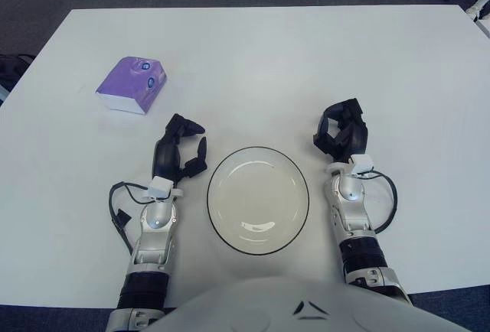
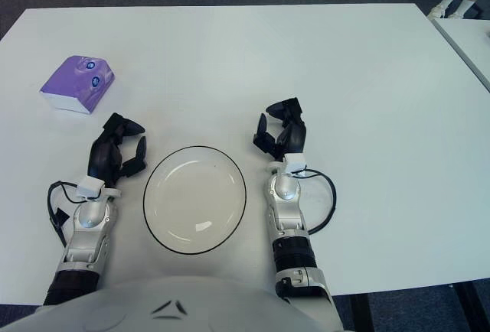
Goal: Put the tissue paper into the plate.
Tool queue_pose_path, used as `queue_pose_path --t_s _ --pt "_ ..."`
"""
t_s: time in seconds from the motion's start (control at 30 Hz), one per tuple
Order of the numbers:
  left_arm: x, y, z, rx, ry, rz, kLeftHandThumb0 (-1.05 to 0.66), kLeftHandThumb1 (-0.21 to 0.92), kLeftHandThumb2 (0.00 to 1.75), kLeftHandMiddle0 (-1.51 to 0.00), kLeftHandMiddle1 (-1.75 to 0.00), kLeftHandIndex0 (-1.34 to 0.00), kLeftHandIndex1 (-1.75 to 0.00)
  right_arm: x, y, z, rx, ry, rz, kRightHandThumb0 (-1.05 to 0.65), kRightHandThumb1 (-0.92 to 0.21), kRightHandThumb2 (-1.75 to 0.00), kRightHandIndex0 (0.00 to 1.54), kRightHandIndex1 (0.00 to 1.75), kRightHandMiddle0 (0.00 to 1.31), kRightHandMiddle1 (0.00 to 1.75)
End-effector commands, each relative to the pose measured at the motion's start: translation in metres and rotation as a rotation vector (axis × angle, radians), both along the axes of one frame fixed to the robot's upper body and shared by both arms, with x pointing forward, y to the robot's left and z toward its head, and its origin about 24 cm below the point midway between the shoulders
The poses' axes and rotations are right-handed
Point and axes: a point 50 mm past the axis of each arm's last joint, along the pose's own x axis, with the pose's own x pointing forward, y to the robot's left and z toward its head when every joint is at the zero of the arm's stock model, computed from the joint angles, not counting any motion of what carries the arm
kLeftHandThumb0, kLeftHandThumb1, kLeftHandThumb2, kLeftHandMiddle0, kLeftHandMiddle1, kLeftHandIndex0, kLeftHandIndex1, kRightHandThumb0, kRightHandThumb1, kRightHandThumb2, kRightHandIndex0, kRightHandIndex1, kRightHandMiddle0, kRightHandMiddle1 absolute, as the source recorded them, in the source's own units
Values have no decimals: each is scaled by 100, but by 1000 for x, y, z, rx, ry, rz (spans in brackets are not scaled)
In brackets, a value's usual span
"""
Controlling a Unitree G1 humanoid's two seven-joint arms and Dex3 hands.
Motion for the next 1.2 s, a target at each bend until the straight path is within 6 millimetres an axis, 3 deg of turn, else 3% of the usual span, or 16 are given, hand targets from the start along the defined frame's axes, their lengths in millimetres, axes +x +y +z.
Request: queue_pose_path --t_s 0.0,0.83,0.9,1.0,1.17 --pt "-22 8 -35 10 196 38 -41 56 101 -74 -175 -42 -175 -30 7 -59 82 280 -23 -40 -60 -97 66 165 40 175" --pt "-22 13 -32 87 169 25 -41 57 101 -75 -175 -42 -175 -30 10 -60 89 285 -31 -40 -59 -98 67 165 40 175" --pt "-22 15 -28 157 144 26 -41 56 102 -77 -175 -42 -175 -30 10 -60 90 285 -32 -40 -59 -98 67 165 40 175" --pt "-12 18 7 372 33 25 -41 55 103 -81 -175 -43 -175 -29 11 -60 91 284 -32 -40 -59 -98 67 165 40 175" --pt "-12 27 31 612 -76 45 -41 56 102 -85 -175 -42 -175 -29 12 -60 85 290 -29 -40 -59 -97 67 164 40 175"
